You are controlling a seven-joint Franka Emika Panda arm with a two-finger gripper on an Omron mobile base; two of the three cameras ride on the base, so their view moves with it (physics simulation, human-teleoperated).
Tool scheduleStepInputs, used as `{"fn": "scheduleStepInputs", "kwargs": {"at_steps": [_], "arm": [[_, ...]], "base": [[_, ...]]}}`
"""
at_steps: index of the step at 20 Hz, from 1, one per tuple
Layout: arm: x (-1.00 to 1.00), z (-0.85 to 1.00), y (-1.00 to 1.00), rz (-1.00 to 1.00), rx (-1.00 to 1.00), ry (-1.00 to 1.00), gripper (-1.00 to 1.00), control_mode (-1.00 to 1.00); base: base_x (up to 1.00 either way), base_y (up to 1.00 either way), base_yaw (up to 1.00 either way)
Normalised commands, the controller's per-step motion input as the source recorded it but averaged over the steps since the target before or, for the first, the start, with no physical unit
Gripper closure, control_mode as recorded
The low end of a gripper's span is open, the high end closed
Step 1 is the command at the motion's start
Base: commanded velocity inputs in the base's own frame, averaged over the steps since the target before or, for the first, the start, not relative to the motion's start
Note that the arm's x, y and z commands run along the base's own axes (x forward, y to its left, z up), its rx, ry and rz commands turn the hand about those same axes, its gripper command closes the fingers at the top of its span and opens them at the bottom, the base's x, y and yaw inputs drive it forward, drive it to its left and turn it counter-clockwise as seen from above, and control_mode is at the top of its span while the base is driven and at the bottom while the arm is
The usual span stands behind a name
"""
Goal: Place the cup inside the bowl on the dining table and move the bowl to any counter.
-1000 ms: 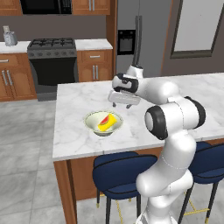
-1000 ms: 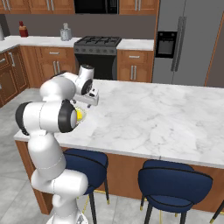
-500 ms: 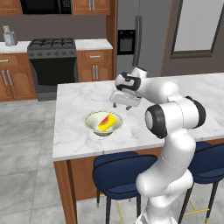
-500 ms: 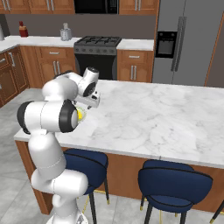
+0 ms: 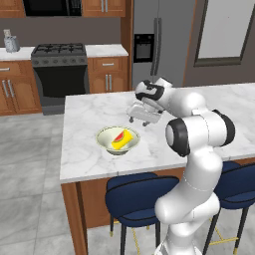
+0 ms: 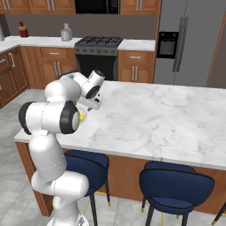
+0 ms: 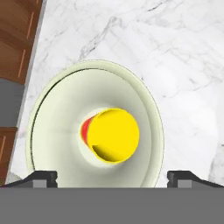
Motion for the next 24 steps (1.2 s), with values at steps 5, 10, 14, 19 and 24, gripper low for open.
{"fn": "scheduleStepInputs", "kwargs": {"at_steps": [5,10,14,19,24], "arm": [[-0.18,0.0,0.0,0.04,0.08,0.02,-1.0,-1.0],[-0.13,-0.03,-0.09,0.03,0.08,0.0,-1.0,-1.0],[-0.09,-0.02,-0.16,0.03,0.09,0.0,-1.0,-1.0],[-0.06,0.0,-0.16,0.03,0.1,0.0,-1.0,-1.0],[-0.1,0.0,-0.07,0.02,0.08,0.0,-1.0,-1.0]], "base": [[0.0,0.0,0.0],[0.0,0.0,0.0],[0.0,0.0,0.0],[0.0,0.0,0.0],[0.0,0.0,0.0]]}}
